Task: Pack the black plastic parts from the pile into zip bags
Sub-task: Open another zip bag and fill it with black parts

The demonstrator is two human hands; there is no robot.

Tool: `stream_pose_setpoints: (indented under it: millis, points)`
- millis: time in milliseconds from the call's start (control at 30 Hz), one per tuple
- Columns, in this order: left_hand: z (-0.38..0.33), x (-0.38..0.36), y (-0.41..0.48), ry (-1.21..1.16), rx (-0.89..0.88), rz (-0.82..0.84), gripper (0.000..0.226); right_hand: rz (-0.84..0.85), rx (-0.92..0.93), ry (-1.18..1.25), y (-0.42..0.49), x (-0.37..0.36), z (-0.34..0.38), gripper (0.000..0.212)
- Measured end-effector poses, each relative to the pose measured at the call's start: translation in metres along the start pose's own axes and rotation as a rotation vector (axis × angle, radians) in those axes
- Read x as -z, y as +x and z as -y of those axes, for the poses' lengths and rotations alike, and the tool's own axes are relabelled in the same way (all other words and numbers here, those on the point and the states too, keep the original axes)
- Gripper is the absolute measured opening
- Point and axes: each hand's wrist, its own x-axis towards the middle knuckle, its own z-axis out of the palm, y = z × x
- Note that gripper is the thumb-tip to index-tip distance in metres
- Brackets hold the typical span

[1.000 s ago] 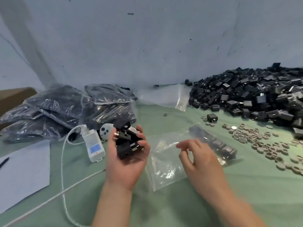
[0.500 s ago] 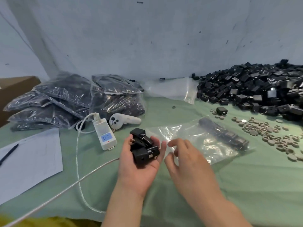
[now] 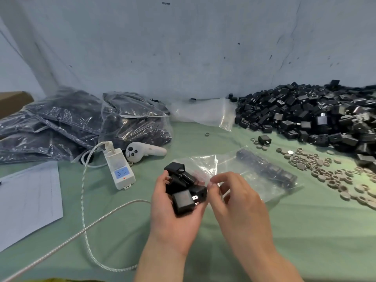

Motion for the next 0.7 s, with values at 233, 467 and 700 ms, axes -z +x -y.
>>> stream_pose_setpoints:
  millis: [233,467,700]
  points:
    - [0.012,-0.002,0.005,0.049,0.048,-0.042,0.046,-0.129,0.077,-0.038,-0.002,-0.003,0.011,0.005]
    - [0.019,-0.003,0.008,0.167,0.101,-0.148,0.027,-0.168,0.101,-0.072,0.0,-0.008,0.011,0.008]
    - [0.029,0.003,0.011,0.443,0.034,-0.137,0.014,-0.16,0.098,-0.048,0.001,-0.01,0.008,0.011]
